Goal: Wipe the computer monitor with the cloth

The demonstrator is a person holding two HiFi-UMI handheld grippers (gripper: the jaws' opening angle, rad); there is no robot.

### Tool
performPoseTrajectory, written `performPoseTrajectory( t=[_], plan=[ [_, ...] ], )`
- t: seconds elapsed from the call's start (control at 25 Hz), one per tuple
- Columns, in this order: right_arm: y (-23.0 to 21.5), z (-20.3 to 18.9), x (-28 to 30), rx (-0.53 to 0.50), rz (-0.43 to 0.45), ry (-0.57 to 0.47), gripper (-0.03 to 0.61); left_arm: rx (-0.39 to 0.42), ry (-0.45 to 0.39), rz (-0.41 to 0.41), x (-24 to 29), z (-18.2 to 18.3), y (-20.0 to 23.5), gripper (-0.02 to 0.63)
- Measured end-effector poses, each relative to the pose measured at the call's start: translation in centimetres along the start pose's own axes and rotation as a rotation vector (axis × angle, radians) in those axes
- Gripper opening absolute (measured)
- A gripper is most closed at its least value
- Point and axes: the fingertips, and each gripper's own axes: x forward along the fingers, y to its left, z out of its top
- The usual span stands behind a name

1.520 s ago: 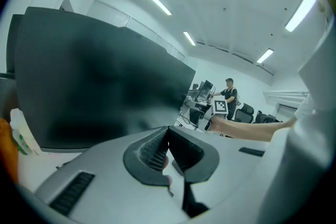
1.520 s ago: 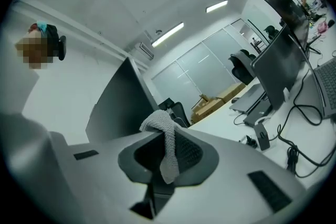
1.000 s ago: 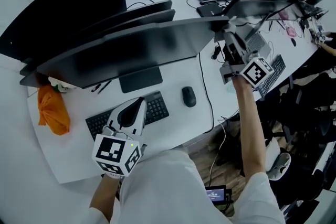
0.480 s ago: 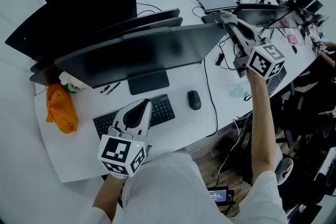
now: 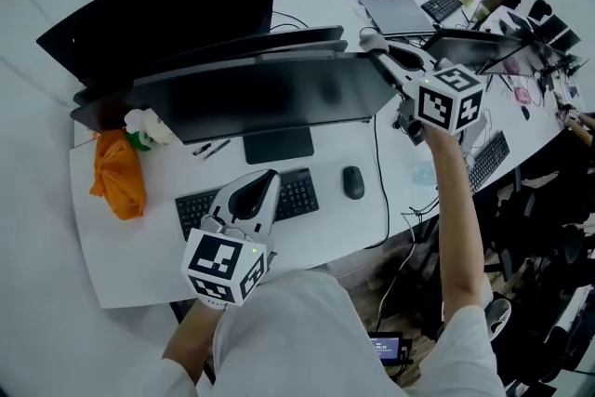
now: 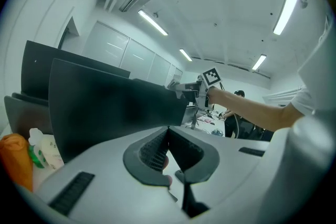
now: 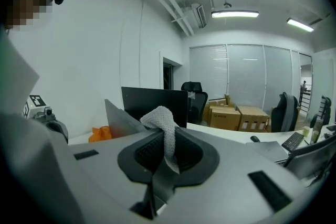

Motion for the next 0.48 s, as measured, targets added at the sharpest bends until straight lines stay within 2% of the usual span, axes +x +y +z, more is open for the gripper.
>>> performPoseTrajectory(
  t=[0.28,0.48],
  plan=[
    [4.4,1.1,3.3,0.067,0.079,0.02,0.038,0.005,-0.031,0.022,-2.2,0.3,0.8,0.018],
    [6.6,2.2,4.4,0.108,0.1,-0.011,0.038,0.007,-0.051,0.04,-4.0,0.7,1.5,0.019]
  ],
)
